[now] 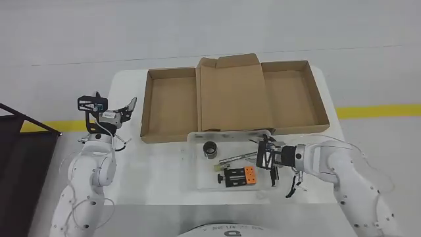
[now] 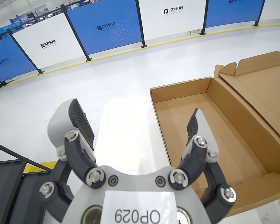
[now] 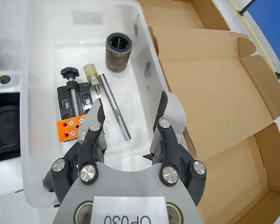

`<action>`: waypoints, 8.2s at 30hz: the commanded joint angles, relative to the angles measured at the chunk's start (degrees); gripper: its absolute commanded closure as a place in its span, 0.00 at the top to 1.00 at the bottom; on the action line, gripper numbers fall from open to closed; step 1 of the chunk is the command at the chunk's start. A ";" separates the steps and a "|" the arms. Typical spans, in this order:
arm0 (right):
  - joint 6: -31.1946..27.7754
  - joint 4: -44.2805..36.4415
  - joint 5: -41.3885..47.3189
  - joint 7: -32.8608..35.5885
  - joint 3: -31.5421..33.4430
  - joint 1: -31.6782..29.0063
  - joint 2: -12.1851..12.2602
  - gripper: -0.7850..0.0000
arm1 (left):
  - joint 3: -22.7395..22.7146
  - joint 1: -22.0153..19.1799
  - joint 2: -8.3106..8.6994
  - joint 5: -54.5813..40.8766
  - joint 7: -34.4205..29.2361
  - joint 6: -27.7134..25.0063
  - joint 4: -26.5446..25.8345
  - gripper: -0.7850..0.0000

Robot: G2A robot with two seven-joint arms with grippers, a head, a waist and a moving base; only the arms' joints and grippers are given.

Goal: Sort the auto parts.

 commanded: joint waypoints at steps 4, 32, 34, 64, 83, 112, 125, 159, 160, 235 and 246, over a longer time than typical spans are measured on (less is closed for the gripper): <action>0.00 0.20 -3.45 0.47 -2.46 0.66 0.92 0.49 | 0.00 0.00 0.00 0.00 0.00 0.00 0.00 1.00; 0.00 2.60 8.05 3.21 -15.53 8.67 13.41 0.78 | 0.00 0.00 0.00 0.00 0.00 0.00 0.00 1.00; 0.00 2.25 7.51 3.59 -15.92 8.81 13.83 0.78 | 0.00 0.00 0.00 0.00 0.00 0.00 0.00 1.00; 4.42 2.66 5.58 5.33 -20.81 11.62 13.48 0.67 | 0.00 0.00 0.00 0.00 0.00 0.00 0.00 1.00; 0.29 3.23 4.50 3.81 -22.94 12.81 13.90 0.82 | 0.00 0.00 0.00 0.00 0.00 0.00 0.00 1.00; 0.00 7.60 8.67 3.55 -27.00 19.15 12.86 0.00 | 0.00 0.00 0.00 0.00 0.00 0.00 0.00 1.00; 0.00 5.29 7.81 -4.30 -21.03 14.88 16.40 0.00 | 0.00 0.00 0.00 0.00 0.00 0.00 0.00 1.00; 0.23 34.98 39.77 -27.80 -7.39 23.56 19.73 0.00 | 0.00 0.00 0.00 0.00 0.00 0.00 0.00 1.00; 0.22 36.59 41.39 -26.14 -9.06 25.42 19.24 0.00 | 0.00 0.00 0.00 0.00 0.00 0.00 0.00 1.00; 4.50 31.72 25.07 -35.29 -9.22 19.72 13.81 1.00 | 0.00 0.00 0.00 0.00 0.00 0.00 0.00 1.00; 4.87 20.37 16.60 -33.12 -7.98 15.01 14.32 0.49 | 0.00 0.00 0.00 0.00 0.00 0.00 0.00 1.00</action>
